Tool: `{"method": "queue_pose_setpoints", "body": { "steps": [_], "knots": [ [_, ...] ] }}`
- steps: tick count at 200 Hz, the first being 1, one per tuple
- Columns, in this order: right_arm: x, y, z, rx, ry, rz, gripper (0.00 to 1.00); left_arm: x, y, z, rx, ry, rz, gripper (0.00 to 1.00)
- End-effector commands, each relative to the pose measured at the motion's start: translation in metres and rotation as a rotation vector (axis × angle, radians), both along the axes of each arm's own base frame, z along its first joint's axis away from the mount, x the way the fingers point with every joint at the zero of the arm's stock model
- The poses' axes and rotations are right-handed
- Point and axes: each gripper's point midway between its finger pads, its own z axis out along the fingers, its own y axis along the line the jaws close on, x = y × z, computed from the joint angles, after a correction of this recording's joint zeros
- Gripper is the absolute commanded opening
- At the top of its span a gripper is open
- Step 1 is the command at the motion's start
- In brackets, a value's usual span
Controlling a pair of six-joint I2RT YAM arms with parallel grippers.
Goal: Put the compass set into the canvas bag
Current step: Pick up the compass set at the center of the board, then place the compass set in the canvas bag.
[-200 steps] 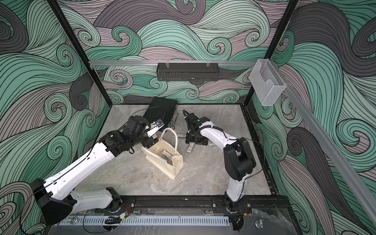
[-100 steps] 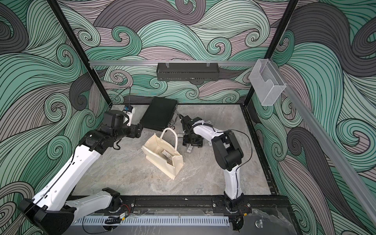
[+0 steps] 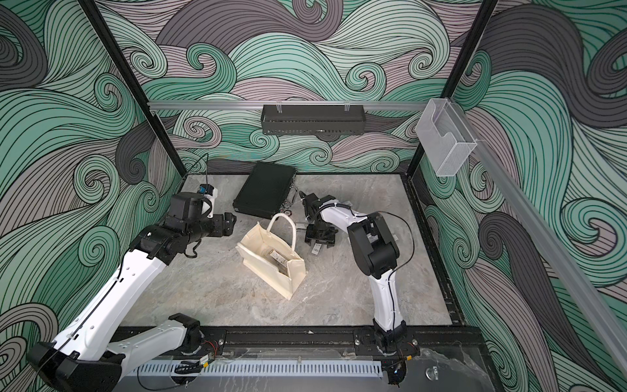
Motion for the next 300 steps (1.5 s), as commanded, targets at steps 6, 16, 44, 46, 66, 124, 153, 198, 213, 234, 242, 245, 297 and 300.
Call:
{"method": "queue_pose_setpoints", "body": {
  "steps": [6, 16, 44, 46, 66, 124, 153, 198, 213, 234, 242, 245, 297, 300],
  "knots": [
    [-0.004, -0.004, -0.004, 0.023, 0.020, -0.038, 0.66, -0.005, 0.004, 0.003, -0.030, -0.001, 0.026, 0.88],
    [-0.005, -0.002, -0.005, 0.038, 0.027, -0.039, 0.63, -0.005, 0.004, 0.000, -0.033, 0.007, 0.032, 0.88],
    [-0.005, -0.004, -0.007, 0.045, 0.033, -0.048, 0.56, -0.004, 0.005, -0.001, -0.036, 0.015, 0.044, 0.88],
    [-0.006, -0.003, -0.007, 0.045, 0.034, -0.047, 0.56, -0.004, 0.005, -0.001, -0.037, 0.014, 0.046, 0.88],
    [-0.005, -0.003, -0.004, 0.051, 0.021, -0.048, 0.53, -0.005, 0.007, 0.001, -0.041, 0.009, 0.056, 0.88],
    [-0.001, -0.010, 0.030, 0.058, -0.090, -0.024, 0.48, -0.009, 0.007, -0.001, -0.097, 0.032, 0.097, 0.88],
    [0.005, -0.017, 0.079, 0.066, -0.226, 0.019, 0.48, -0.009, 0.010, -0.001, -0.152, 0.049, 0.130, 0.88],
    [0.010, -0.019, 0.173, 0.105, -0.454, 0.135, 0.47, -0.002, 0.023, -0.020, -0.299, 0.137, 0.220, 0.88],
    [0.007, -0.011, 0.203, 0.149, -0.536, 0.195, 0.47, 0.000, 0.027, -0.028, -0.352, 0.163, 0.248, 0.88],
    [0.000, 0.003, 0.244, 0.184, -0.649, 0.296, 0.47, 0.002, 0.030, -0.038, -0.403, 0.198, 0.274, 0.87],
    [-0.004, 0.010, 0.258, 0.194, -0.684, 0.338, 0.47, 0.002, 0.030, -0.041, -0.416, 0.207, 0.279, 0.87],
    [-0.005, 0.012, 0.262, 0.196, -0.695, 0.354, 0.47, 0.002, 0.031, -0.042, -0.420, 0.211, 0.282, 0.87],
    [-0.041, 0.085, 0.305, 0.202, -0.811, 0.656, 0.46, 0.003, 0.031, -0.050, -0.444, 0.237, 0.294, 0.87],
    [-0.045, 0.091, 0.307, 0.209, -0.817, 0.673, 0.46, 0.002, 0.031, -0.050, -0.447, 0.236, 0.292, 0.87]
  ]
}}
